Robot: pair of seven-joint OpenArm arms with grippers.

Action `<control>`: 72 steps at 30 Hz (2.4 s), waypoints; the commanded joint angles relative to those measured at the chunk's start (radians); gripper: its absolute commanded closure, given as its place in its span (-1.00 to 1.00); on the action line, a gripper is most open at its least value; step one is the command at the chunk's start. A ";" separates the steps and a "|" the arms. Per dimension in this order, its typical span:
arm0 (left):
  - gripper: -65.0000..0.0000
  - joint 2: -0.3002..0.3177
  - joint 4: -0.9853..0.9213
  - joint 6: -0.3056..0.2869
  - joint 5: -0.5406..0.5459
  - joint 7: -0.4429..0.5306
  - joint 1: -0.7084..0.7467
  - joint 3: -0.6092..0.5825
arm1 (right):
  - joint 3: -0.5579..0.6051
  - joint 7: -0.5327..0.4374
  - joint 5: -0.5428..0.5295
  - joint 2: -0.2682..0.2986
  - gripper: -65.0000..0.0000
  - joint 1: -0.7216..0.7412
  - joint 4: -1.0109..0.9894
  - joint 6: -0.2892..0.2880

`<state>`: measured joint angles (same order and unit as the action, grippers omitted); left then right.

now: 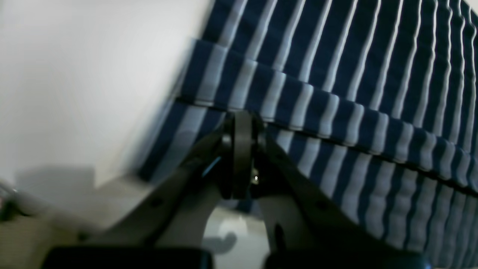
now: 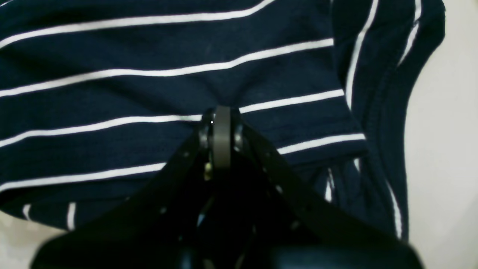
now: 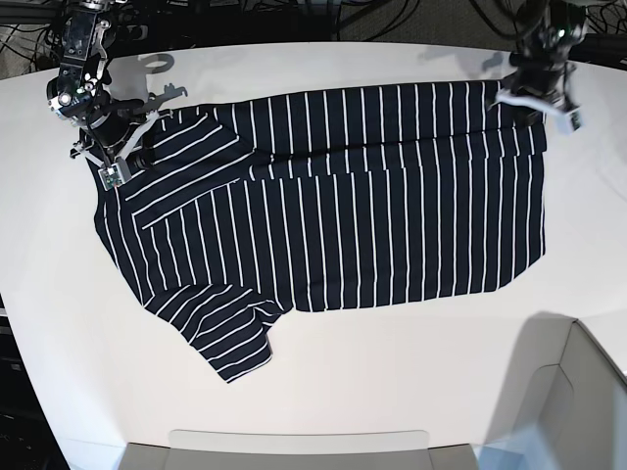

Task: Fold the T-shirt properly
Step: 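Lower the folded edge with both grippers and release it, then reach the right gripper to the sleeve and hem corner and grasp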

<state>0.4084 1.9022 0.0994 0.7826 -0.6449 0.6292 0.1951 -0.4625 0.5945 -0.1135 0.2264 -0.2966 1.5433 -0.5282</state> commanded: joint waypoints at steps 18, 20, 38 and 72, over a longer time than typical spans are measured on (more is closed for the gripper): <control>1.00 0.007 -0.376 -0.007 -0.078 -0.026 -0.050 -0.127 | 0.008 0.078 0.053 -0.043 1.00 -0.089 0.039 -0.005; 1.00 0.007 -0.401 -0.007 -0.140 0.006 -0.015 -0.127 | 0.008 0.078 0.054 -0.055 1.00 -0.117 0.072 -0.005; 1.00 0.008 -0.243 -0.145 -0.163 -0.071 -0.001 0.031 | -0.143 0.084 0.056 -0.178 0.99 -0.117 0.280 -0.005; 1.00 0.005 0.036 -0.143 -0.162 -0.309 -0.156 0.142 | 0.031 -0.170 0.430 -0.143 0.99 0.673 -0.610 0.268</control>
<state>0.3992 1.9221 -0.0418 0.6201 -0.9680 0.4725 0.3283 -0.4335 0.3862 0.3065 0.0772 0.3492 0.9245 -0.2550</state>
